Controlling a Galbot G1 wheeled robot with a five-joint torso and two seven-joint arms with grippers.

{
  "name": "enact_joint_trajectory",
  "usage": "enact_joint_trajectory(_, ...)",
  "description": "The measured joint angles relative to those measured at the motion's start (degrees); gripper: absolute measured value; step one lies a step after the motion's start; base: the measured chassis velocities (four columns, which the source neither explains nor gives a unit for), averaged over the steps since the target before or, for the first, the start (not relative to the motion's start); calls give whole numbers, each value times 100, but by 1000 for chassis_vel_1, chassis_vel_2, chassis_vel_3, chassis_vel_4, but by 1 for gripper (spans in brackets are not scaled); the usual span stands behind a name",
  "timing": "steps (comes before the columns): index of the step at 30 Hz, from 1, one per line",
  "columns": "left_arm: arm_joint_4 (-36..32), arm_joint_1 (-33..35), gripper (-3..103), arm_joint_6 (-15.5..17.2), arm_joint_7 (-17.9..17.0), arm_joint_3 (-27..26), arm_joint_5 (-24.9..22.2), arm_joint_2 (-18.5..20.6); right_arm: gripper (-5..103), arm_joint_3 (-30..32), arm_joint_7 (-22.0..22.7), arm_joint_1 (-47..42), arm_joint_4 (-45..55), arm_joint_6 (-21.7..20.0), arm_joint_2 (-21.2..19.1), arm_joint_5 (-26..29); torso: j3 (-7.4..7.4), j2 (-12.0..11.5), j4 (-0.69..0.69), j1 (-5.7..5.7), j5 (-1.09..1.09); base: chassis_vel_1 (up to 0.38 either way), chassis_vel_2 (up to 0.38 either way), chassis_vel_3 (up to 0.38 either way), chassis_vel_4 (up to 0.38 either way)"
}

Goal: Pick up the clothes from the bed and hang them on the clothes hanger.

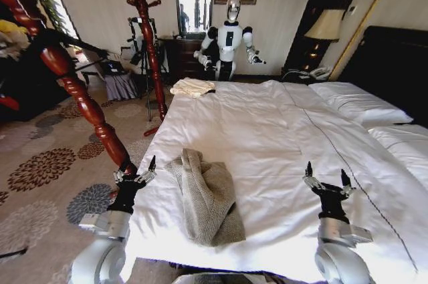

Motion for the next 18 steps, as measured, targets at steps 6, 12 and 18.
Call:
enact_joint_trajectory(6,-344,-251,100,291,97,-394,-820,341,100,-249,-808,-72,171,-4,-588,786,0,0,4,0,0,0,0,0,0)
enact_joint_trajectory(12,-369,-287,100,367,161,-505,-811,391,100,-75,-1511,-292,686,-53,-1167,1049,-1,0,3,0,-3,0,0,0,0)
enact_joint_trajectory(18,-87,-95,100,139,234,-200,-198,71,100,-249,-845,-407,623,-531,-1057,637,-1,0,-1,-1,3,0,0,0,0)
